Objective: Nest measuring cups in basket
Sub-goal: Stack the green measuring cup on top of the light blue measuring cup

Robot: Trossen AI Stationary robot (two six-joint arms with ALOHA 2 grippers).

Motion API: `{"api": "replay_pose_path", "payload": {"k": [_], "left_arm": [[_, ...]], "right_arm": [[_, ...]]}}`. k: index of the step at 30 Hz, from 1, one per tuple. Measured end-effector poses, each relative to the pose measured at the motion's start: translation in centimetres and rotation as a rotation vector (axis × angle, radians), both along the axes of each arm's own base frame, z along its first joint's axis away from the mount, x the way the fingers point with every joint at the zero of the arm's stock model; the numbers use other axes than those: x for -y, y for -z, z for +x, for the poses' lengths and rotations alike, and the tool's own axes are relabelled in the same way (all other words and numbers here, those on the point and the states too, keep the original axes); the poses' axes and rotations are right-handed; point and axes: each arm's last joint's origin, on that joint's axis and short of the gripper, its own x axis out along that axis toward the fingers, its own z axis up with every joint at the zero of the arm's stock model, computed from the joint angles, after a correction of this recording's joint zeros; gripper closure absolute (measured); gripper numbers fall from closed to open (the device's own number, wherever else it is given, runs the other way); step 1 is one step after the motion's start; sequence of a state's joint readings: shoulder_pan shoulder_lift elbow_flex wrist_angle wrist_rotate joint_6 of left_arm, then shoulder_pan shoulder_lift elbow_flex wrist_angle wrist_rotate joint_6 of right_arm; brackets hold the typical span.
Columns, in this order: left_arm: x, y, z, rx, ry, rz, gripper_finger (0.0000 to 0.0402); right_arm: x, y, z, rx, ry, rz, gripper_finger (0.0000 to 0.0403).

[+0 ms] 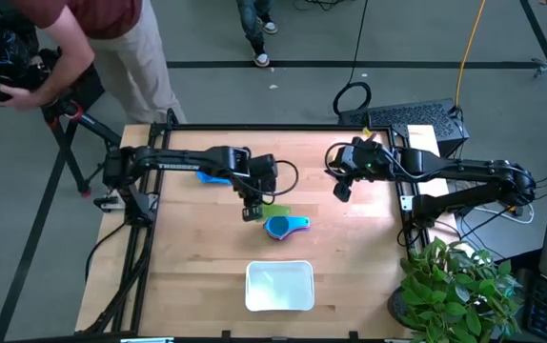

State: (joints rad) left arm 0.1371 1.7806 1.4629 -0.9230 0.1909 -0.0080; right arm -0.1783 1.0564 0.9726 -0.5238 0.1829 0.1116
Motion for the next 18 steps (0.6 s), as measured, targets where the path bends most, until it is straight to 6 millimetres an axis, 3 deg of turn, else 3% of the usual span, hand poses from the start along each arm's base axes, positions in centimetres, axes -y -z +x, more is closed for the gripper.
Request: {"api": "replay_pose_path", "payload": {"k": [13, 18], "left_arm": [[0.1, 2.9, 2.8, 0.059, 0.042, -0.031, 0.0394], [0.4, 3.0, 3.5, 0.122, 0.058, -0.045, 0.0394]], "right_arm": [[0.0, 2.1, -0.2, -0.037, 0.017, 0.025, 0.0318], [0.0, 2.8, -0.3, -0.054, 0.024, 0.036, 0.0318]]}}
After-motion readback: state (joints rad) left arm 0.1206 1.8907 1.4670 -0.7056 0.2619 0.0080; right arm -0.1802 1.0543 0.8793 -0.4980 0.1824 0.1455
